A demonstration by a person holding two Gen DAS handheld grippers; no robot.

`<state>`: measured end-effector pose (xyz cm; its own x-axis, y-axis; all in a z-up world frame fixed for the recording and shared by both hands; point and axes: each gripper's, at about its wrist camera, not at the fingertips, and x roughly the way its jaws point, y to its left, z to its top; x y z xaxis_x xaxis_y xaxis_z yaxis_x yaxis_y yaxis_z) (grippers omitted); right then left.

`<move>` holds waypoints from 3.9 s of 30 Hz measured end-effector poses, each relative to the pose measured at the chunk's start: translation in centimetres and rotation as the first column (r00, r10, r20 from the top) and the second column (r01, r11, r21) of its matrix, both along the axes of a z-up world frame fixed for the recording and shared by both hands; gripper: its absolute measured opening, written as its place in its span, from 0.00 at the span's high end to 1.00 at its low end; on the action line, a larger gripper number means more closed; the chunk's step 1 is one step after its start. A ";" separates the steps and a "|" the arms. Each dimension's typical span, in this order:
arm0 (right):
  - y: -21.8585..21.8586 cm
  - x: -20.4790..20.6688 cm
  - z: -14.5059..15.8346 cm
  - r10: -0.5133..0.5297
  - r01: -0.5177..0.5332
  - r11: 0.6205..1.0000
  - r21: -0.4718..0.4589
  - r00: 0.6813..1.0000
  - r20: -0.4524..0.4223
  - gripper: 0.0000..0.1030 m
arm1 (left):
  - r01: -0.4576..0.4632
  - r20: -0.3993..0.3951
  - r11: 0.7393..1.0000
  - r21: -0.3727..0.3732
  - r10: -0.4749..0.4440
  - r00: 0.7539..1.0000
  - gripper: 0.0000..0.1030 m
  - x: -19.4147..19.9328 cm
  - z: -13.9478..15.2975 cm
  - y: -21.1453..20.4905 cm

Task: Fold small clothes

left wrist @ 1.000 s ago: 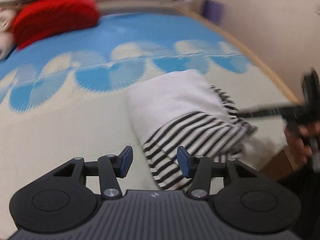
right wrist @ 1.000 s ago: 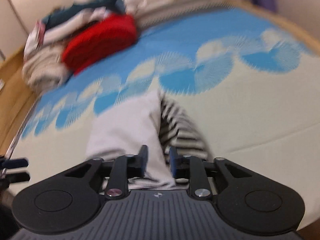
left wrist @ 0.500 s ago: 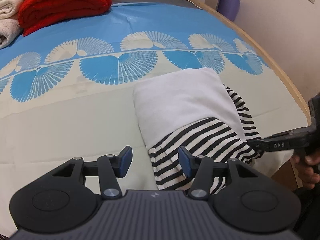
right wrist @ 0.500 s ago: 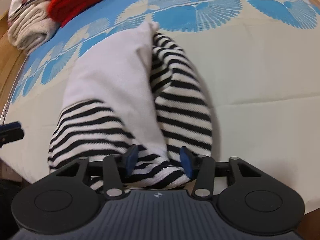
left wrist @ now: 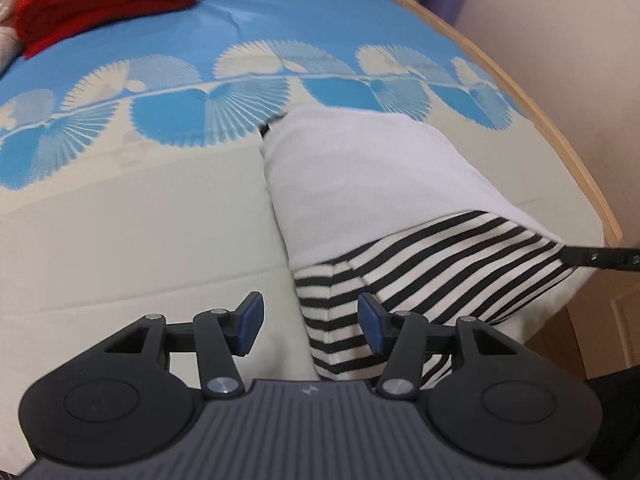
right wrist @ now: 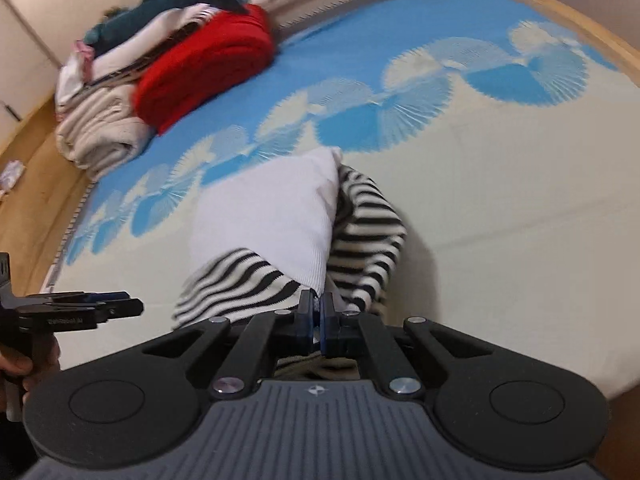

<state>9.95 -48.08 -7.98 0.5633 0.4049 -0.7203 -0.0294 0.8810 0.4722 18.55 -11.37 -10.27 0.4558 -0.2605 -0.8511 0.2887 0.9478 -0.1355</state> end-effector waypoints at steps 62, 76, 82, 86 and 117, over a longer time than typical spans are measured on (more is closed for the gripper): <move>7.2 6.7 -2.9 0.125 -0.114 0.973 -0.203 0.991 0.042 0.54 | 0.318 -0.086 0.942 -0.106 -0.328 0.941 0.66 9.6 -2.0 -2.2; 7.8 8.5 -6.6 0.049 -0.089 0.901 -0.425 0.993 -0.104 0.47 | 0.243 -0.098 0.968 -0.060 -0.248 0.964 0.31 9.6 -4.0 -2.1; 6.9 4.9 -4.2 0.266 -0.274 0.934 -0.230 0.962 -0.065 0.50 | 0.051 -0.218 0.994 -0.091 -0.070 0.974 0.17 12.2 -6.3 1.0; 6.5 4.4 -8.5 0.260 -0.345 0.873 -0.345 0.927 -0.270 0.40 | -0.026 -0.304 0.990 -0.138 -0.017 0.953 0.09 13.4 -8.5 2.0; 12.8 15.6 -6.9 0.071 -0.070 0.997 0.014 0.984 -0.163 0.88 | -0.024 0.011 0.977 -0.210 0.027 1.000 0.61 15.1 0.4 9.2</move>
<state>25.52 -35.24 -14.88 0.4080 0.4453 -0.7970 -0.0129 0.8757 0.4826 33.69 -2.22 -9.86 0.4759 -0.4204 -0.7725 0.2679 0.9059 -0.3280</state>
